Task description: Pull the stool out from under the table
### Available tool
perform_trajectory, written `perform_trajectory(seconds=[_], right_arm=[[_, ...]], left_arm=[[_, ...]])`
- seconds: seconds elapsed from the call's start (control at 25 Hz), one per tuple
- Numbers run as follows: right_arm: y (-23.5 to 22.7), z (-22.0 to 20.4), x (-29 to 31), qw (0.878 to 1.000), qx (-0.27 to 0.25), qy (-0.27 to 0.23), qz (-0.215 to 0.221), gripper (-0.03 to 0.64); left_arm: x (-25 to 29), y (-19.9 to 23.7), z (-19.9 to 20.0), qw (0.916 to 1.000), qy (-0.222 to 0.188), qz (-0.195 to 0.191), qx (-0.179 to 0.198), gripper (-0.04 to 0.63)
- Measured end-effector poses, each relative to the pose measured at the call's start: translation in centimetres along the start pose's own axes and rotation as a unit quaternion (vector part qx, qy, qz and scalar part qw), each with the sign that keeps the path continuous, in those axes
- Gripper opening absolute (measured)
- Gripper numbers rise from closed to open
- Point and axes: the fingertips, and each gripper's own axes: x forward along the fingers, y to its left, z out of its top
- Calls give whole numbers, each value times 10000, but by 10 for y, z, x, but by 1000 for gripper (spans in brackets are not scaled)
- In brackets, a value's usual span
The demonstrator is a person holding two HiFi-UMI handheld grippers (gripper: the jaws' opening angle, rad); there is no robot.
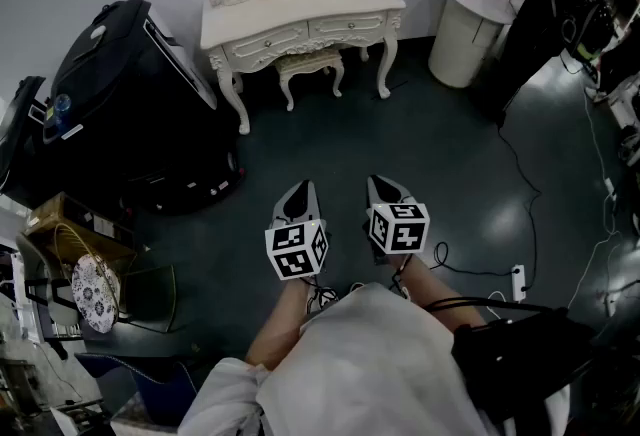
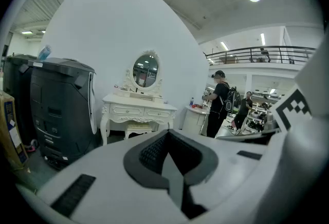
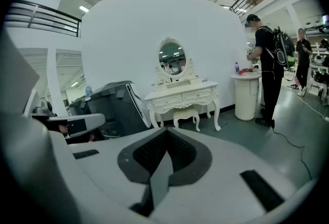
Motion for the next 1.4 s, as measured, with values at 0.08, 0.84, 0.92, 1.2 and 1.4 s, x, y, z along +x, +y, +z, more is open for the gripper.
perform_trajectory(seconds=[0.08, 0.84, 0.92, 1.2, 1.4], right_arm=[[2, 0, 1, 10000, -12, 3, -12, 0], [31, -13, 30, 9994, 135, 123, -307, 0], [27, -18, 32, 9989, 184, 197, -389, 0], [11, -17, 52, 9977, 294, 253, -555, 0], [-1, -3, 78, 9975, 328, 238, -579, 0]], left_arm=[[-1, 2, 0, 10000, -1, -18, 11, 8], [-8, 62, -3, 9999, 126, -94, 73, 8], [-5, 66, -9, 9997, 208, -95, 12, 8], [21, 75, -15, 9992, 368, -171, -13, 8], [48, 80, -1, 9992, 314, -211, 113, 8]])
